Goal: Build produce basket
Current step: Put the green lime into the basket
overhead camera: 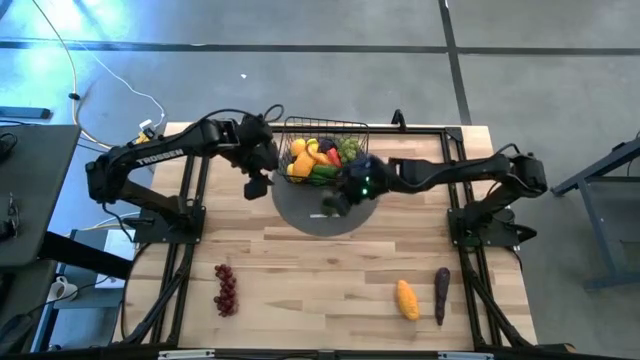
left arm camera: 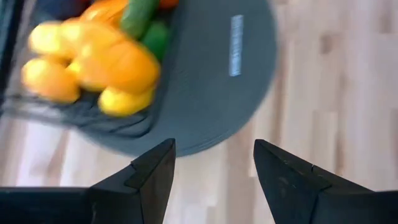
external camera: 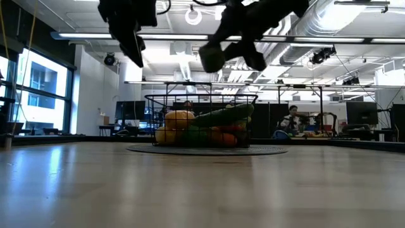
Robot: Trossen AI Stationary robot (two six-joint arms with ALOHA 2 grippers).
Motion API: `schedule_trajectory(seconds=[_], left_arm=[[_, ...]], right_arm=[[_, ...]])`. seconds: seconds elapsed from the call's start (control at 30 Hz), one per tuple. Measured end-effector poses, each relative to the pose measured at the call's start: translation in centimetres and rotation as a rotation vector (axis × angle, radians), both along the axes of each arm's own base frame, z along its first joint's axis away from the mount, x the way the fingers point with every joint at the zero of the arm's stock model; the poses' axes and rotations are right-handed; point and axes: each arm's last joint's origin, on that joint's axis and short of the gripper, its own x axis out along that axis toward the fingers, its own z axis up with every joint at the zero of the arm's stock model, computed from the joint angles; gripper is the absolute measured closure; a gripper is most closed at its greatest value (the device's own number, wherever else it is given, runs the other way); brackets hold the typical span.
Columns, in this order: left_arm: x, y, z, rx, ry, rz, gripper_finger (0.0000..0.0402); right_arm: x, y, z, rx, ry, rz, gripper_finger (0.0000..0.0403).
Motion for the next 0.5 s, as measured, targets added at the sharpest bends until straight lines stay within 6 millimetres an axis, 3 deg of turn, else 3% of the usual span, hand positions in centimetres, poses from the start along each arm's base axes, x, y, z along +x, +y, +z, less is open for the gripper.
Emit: schedule_trajectory(seconds=[0.5], left_arm=[[-1.7,3.4,-2.5,0.031,0.0,0.105,0.0193]], right_arm=[[0.1,-7.6,2.5,-0.23,-0.264,-0.273,0.0285]])
